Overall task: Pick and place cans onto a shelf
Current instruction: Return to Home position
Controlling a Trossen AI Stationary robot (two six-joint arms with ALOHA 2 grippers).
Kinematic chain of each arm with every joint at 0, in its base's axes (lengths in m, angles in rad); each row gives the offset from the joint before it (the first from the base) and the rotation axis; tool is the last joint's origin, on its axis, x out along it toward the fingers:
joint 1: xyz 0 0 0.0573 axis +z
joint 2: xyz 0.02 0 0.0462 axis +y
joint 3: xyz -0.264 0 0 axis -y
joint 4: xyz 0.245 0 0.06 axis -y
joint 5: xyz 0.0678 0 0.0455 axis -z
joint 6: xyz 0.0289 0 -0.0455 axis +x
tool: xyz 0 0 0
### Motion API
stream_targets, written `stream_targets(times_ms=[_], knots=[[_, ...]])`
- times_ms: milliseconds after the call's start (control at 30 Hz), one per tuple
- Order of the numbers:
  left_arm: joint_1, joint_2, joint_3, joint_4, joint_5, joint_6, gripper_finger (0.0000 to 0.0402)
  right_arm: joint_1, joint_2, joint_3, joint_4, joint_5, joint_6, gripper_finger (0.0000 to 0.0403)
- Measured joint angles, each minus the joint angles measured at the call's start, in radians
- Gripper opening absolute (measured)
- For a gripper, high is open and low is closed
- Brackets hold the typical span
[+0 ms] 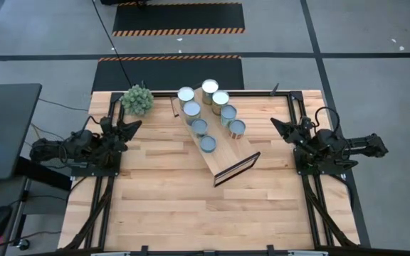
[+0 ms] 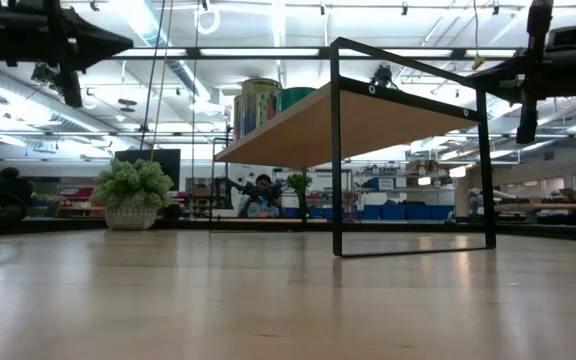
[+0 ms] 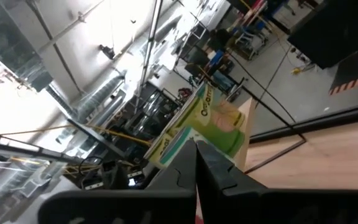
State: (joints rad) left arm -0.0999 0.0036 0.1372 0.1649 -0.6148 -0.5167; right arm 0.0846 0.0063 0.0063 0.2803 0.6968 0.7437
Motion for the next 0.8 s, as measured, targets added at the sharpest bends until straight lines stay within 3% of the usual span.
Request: stream_targets(times_ms=[467, 800], knots=[[0.229, 0.000, 0.001, -0.087, 0.226, -0.094, 0.0000, -0.153, 0.000, 0.000, -0.107, -0.142, 0.091, 0.0001], [0.254, 0.000, -0.099, -0.060, 0.221, -0.153, 0.0000, -0.154, 0.000, 0.000, -0.122, -0.034, 0.050, 0.0017]])
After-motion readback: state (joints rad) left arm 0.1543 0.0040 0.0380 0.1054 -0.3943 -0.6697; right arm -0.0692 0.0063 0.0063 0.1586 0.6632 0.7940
